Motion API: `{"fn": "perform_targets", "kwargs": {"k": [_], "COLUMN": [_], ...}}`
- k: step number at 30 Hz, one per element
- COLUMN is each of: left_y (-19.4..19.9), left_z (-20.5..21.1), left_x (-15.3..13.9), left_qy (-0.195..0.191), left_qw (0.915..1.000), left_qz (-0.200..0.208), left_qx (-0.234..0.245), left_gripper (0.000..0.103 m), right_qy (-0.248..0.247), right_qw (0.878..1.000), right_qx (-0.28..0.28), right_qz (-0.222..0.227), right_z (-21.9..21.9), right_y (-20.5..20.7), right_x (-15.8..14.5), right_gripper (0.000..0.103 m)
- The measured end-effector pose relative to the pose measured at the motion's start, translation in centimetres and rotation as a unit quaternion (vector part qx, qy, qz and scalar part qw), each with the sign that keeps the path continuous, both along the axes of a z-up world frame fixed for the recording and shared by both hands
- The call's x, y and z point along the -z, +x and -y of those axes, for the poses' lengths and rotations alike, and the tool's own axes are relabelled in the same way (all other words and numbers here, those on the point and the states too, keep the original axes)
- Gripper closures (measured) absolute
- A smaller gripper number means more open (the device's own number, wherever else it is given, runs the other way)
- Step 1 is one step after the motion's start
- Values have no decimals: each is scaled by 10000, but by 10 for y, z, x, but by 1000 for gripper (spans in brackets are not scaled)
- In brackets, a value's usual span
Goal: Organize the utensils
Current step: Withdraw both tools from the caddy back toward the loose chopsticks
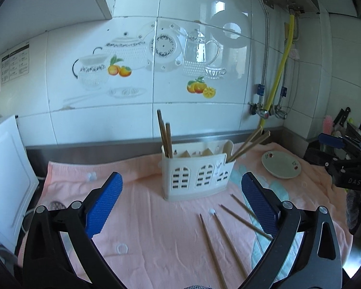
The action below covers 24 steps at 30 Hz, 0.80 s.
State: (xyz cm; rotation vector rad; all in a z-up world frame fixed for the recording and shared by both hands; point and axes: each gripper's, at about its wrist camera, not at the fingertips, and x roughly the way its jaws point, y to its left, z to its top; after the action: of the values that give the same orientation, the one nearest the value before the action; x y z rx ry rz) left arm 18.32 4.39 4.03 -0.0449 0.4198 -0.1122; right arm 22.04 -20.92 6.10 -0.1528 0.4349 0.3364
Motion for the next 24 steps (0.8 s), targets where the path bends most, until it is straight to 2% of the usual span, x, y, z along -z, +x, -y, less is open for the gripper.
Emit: {"fn": "perform_targets", "kwargs": {"k": [13,22,24], "left_y": [-18,-23,-25], "left_z": [-7,-14,-14], "left_x": [46,83,89], "left_qy": [-86,-273,-275], "left_qw": [9986,9947,9942], "left_qz": [-475,-926,-975], "left_qx": [-232,-339,-348], "left_gripper": [5,5,5], "right_qy": [139,87,116], "right_qw": [9990,9950,9935], "right_qx": [-37,6,25], "right_qz": [-423,-990,-1129], "right_z": [17,28,33], "right_y": [-23,-30,-30], "right_x": [49,106,117], "right_gripper": [21,21,26]}}
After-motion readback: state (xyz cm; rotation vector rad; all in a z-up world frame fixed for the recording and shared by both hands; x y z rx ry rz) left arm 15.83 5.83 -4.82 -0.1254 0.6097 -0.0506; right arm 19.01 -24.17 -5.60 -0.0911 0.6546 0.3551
